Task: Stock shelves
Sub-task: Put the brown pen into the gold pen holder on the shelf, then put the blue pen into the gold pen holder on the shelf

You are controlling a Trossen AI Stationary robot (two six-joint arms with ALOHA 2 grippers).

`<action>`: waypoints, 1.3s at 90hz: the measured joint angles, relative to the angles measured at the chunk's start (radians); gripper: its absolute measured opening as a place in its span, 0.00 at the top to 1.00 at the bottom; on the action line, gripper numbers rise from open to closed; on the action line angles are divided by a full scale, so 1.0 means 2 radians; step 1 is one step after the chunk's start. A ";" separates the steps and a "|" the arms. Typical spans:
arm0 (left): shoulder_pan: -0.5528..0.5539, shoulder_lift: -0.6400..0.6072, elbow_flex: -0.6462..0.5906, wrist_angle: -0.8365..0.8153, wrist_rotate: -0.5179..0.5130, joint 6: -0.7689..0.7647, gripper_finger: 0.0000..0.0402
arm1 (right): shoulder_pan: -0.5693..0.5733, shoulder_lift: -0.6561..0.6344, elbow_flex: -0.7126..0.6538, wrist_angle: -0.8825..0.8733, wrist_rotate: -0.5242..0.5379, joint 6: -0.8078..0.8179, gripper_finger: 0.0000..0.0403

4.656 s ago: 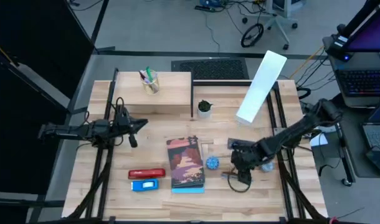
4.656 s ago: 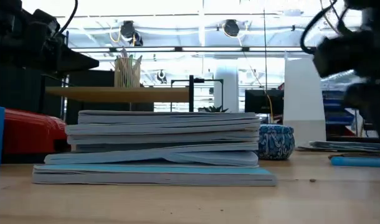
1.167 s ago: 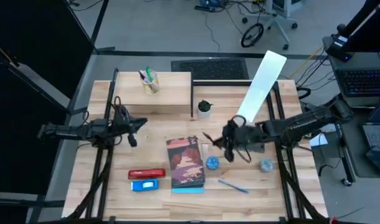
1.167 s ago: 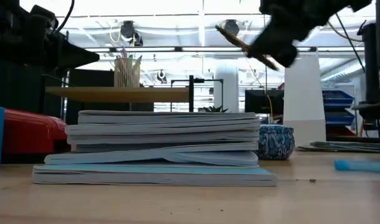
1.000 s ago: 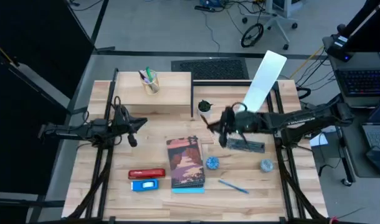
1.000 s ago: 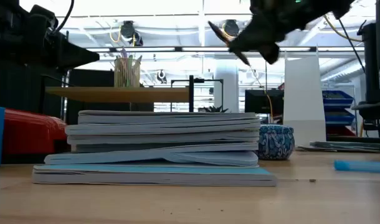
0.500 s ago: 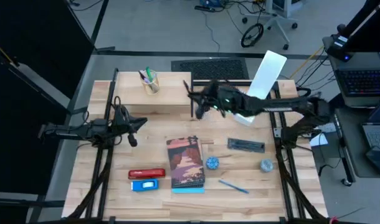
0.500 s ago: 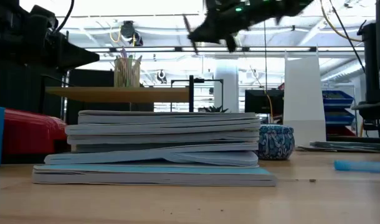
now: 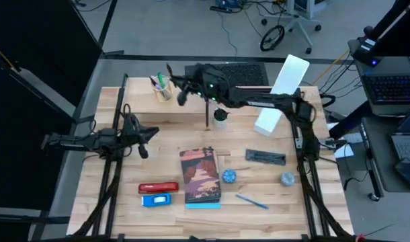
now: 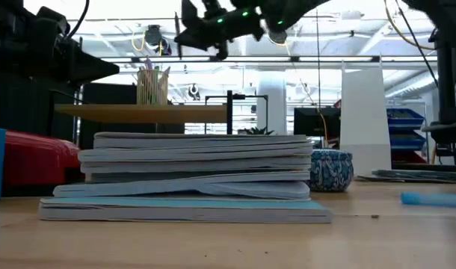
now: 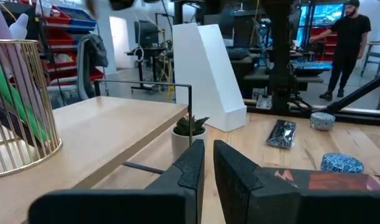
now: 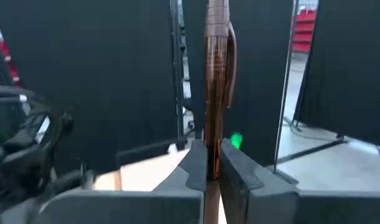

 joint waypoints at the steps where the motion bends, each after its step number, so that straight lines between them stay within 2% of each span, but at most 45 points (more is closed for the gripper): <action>1: 0.000 0.000 0.000 0.000 0.000 0.000 0.94 | 0.000 0.004 0.004 0.002 0.000 0.003 0.99; 27: 0.000 0.000 0.000 0.000 0.000 -0.001 0.94 | -0.003 0.103 0.095 0.053 0.000 0.016 0.99; 44: 0.000 0.000 0.000 0.000 0.000 -0.001 0.94 | -0.006 0.119 0.097 0.045 0.005 0.013 0.99; 61: 0.000 0.000 0.000 -0.001 0.000 -0.001 0.94 | -0.006 0.120 0.097 -0.009 0.005 0.019 0.97; 71: 0.000 0.000 0.000 -0.002 0.000 -0.001 0.94 | -0.006 0.120 0.098 -0.016 0.003 0.015 0.89; 100: 0.000 0.000 0.000 -0.014 0.000 -0.001 0.94 | -0.006 0.096 0.097 -0.011 0.003 0.014 0.57; 117: 0.000 0.000 0.000 -0.013 0.000 0.000 0.94 | 0.000 0.059 0.097 -0.076 0.002 0.020 0.49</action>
